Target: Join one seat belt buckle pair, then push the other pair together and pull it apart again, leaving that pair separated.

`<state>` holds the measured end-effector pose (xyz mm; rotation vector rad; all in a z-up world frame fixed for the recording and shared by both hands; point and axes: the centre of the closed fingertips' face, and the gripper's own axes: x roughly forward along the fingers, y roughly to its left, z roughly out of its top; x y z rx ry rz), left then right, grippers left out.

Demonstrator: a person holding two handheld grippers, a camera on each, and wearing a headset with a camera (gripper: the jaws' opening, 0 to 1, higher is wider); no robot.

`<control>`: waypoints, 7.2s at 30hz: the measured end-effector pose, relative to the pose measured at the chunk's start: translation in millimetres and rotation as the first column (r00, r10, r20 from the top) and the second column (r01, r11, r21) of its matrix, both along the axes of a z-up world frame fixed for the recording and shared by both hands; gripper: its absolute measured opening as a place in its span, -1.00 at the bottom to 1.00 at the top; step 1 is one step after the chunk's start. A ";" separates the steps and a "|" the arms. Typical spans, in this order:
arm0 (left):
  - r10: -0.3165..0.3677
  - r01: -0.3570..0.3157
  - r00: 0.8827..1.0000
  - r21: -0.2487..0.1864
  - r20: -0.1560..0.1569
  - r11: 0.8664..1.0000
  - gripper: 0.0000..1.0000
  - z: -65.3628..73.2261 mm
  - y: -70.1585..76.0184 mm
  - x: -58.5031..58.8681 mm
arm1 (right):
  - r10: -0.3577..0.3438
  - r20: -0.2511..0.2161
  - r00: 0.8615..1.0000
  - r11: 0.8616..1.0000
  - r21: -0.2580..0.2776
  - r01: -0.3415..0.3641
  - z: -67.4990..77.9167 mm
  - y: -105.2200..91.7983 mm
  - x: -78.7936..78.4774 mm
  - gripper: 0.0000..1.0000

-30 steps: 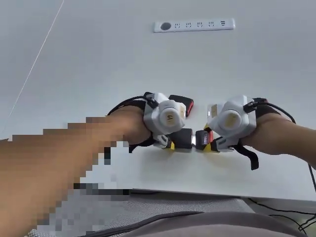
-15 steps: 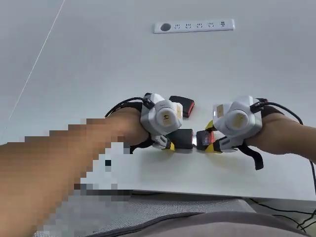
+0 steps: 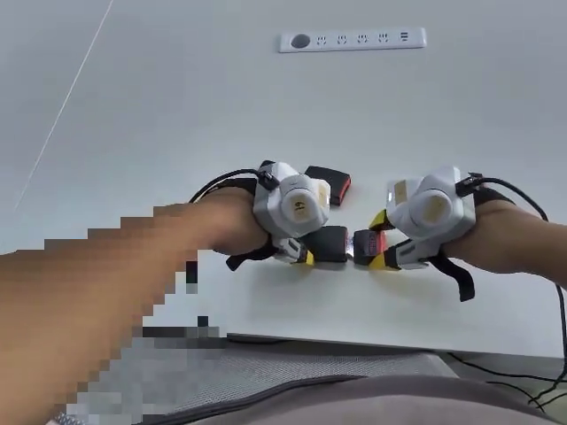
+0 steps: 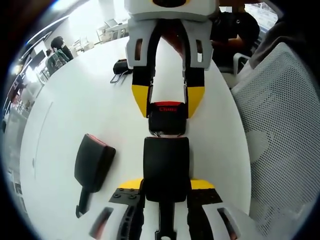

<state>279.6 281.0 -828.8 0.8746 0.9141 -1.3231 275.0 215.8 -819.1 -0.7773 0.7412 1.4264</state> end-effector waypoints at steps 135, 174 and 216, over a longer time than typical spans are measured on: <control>0.077 -0.081 0.994 0.059 0.072 0.995 -0.39 -4.1 12.0 117.5 | -0.120 0.057 0.991 0.990 -0.061 0.123 -0.1 -22.2 106.4 -0.37; 0.027 -0.031 0.997 0.072 0.067 0.997 -0.41 -4.6 11.0 114.9 | -0.087 0.069 0.994 0.995 -0.042 0.090 1.5 -2.9 107.8 -0.41; 0.046 -0.050 0.997 0.073 0.065 0.996 -0.38 -4.0 8.8 117.0 | -0.118 0.076 0.990 0.983 -0.131 0.127 -6.5 -133.4 101.5 -0.34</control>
